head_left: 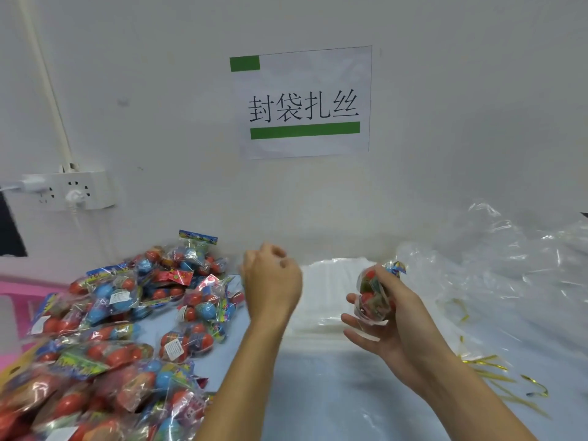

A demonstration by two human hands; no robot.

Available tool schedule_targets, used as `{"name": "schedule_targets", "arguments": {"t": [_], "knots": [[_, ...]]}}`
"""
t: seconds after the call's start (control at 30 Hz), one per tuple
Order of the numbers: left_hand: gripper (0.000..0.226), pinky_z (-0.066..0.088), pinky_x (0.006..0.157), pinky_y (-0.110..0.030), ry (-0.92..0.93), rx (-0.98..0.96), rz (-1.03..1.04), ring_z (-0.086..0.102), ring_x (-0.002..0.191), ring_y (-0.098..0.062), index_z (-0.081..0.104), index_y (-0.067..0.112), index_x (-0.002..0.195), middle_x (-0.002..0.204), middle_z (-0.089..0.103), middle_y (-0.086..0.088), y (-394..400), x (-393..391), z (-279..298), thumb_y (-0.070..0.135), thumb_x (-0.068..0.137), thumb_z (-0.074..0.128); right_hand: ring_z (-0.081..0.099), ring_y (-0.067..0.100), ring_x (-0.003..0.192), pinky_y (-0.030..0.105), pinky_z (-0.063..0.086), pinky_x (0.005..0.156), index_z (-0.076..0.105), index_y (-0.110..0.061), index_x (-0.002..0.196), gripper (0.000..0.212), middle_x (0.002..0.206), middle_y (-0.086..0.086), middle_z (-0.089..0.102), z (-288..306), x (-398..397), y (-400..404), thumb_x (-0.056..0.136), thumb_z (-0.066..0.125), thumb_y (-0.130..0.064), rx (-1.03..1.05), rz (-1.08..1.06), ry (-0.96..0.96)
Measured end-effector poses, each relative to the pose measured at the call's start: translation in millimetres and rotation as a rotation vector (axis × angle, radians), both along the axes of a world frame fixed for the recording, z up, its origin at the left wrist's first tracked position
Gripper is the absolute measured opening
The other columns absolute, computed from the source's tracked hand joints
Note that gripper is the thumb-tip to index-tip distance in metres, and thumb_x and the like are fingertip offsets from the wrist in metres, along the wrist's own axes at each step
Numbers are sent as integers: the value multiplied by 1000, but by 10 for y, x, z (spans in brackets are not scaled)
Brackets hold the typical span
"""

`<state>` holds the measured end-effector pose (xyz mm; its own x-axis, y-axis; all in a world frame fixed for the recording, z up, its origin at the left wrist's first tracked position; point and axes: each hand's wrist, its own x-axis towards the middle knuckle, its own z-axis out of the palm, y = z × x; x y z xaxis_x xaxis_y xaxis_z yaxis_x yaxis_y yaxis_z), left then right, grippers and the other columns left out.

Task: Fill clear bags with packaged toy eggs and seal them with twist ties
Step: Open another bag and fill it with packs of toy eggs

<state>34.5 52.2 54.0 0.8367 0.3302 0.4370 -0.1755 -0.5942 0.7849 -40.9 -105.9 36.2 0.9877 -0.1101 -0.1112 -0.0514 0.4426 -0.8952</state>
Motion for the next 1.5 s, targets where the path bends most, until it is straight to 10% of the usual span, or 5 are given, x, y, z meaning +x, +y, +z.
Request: {"name": "schedule_targets", "arguments": {"t": [0.2,0.47,0.77,1.13,1.5], "knots": [[48,9,121,-53,457,351,181,-7,151,-37,41,30,148,166,-7,-10,671,172,-635,29,100,43,70,33,91,40,59,75,67,-16,114,42,117,16,72,-32,30,31,89,65,-49,-49,16,46],[28,36,104,-48,288,315,346,45,124,-33,59,5,115,128,57,-12,689,127,-534,24,98,48,69,32,97,40,57,76,68,-16,111,40,109,11,75,-26,12,22,90,63,-50,-102,-1,63],[9,40,54,-27,-242,196,193,57,70,-18,68,14,91,84,69,-3,314,-171,123,22,94,66,65,29,105,44,51,89,66,-21,112,37,105,7,67,24,-14,15,91,60,-51,-177,-65,136],[44,51,68,-28,-166,130,-117,59,82,-12,42,41,134,98,68,11,-683,-663,-175,26,97,60,70,29,88,49,55,95,67,-7,118,33,101,13,74,-4,-29,-20,100,54,-31,-248,-87,122],[30,44,102,-30,-64,245,-533,49,118,-13,69,32,121,124,57,11,-614,-663,-238,34,92,59,71,27,110,43,52,100,74,-13,117,59,117,9,74,33,-7,-25,97,46,-61,15,43,52]]}}
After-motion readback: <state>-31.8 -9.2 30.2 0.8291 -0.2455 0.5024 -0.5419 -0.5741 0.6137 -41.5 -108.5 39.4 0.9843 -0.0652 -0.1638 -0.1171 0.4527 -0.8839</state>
